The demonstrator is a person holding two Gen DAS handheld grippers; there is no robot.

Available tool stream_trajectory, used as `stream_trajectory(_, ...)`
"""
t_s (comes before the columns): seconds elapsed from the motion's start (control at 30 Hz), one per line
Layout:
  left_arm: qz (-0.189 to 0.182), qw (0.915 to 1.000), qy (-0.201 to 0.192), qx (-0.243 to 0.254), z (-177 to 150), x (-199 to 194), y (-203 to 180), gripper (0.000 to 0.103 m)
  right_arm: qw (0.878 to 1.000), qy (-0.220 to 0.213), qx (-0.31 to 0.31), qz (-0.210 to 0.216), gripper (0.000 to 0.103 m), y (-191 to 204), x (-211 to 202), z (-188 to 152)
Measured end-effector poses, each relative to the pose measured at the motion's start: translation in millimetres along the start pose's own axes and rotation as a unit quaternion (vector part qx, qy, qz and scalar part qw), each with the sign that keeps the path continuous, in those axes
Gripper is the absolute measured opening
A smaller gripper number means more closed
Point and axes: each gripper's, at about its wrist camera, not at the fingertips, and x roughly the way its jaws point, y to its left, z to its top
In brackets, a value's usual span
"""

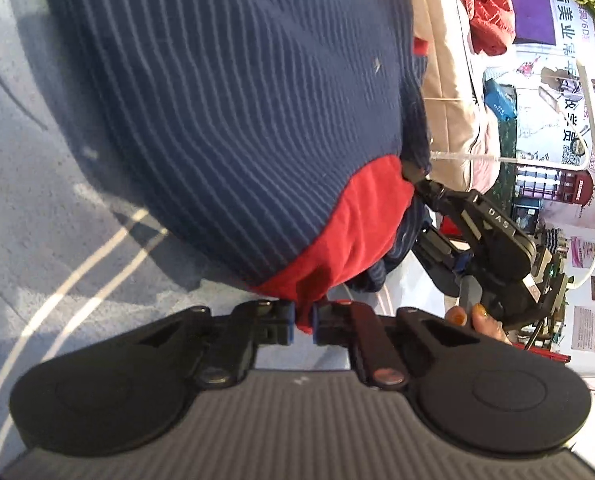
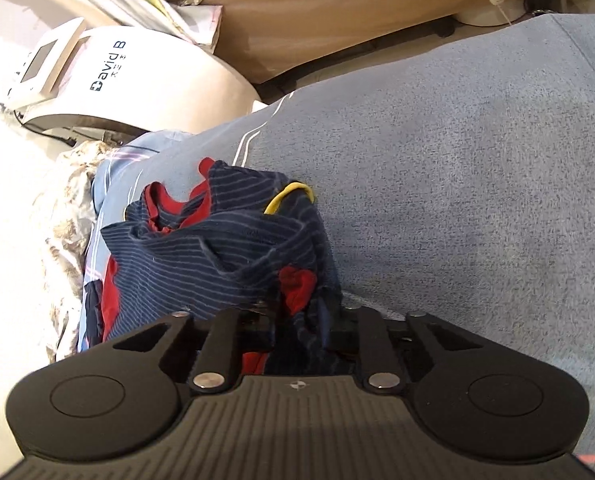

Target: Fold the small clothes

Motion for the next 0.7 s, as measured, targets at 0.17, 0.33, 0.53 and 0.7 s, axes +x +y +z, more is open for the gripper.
stream_trajectory(0.17,-0.013,0.9999,0.006,-0.008,4,-16,-2,0.005,0.999,-0.021,0.031,0.009,0.018,10,-12,2)
stream_trajectory(0.33,-0.032,0.9986,0.023,-0.035,12,-34,-6,0.005,0.999,-0.022,0.03,0.017,0.017,40,-23,9)
stream_trajectory(0.53,-0.041,0.9989,-0.014,0.017,41,-78,-10,0.005,0.999,-0.015,0.033,0.01,0.017,92,-13,15)
stream_trajectory(0.7,-0.025,0.9983,-0.05,0.017,73,-122,0,0.005,0.999,-0.01,0.014,0.037,0.015,152,16,24)
